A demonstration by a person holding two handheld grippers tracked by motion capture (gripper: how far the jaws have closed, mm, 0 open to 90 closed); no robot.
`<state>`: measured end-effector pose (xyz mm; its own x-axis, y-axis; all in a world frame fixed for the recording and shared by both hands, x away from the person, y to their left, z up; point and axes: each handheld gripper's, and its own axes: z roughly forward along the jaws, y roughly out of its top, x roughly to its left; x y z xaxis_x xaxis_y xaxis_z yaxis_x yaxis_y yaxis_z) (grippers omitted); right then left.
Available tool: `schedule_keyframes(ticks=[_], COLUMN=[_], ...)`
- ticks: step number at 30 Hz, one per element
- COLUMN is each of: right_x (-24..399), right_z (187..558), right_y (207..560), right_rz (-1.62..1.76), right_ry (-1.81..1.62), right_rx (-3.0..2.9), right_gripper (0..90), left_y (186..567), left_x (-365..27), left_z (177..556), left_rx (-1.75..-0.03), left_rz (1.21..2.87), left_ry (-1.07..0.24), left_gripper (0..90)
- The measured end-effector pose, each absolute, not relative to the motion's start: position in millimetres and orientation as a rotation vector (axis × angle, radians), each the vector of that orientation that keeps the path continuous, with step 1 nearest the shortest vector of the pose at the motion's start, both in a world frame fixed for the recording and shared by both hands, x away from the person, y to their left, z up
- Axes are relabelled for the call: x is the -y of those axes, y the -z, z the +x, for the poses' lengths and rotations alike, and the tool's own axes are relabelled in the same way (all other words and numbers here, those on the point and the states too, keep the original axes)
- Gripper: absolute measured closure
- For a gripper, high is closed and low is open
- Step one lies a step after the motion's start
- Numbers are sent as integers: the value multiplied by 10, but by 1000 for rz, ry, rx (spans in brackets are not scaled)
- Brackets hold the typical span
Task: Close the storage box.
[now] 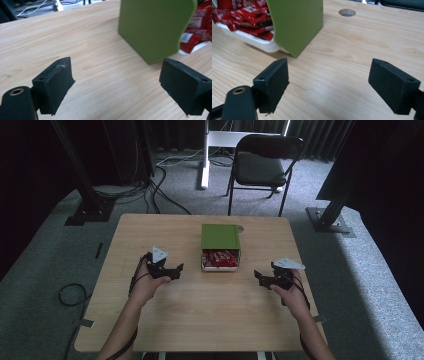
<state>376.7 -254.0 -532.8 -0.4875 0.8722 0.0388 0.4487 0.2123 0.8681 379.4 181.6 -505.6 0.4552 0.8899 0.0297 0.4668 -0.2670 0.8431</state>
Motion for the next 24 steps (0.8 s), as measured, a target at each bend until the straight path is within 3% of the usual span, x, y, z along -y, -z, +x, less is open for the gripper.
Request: schedule_keyframes(ticks=[24], right_x=[2783], right_z=[3442], right_y=[5600], right_rz=[1277], right_ry=[-1150], right_rx=[-2010], right_gripper=[177], left_y=[5429], left_x=[-2344], left_z=[3430], left_rx=[-1319], left_rz=[1878], left_ry=[-663], left_gripper=[126])
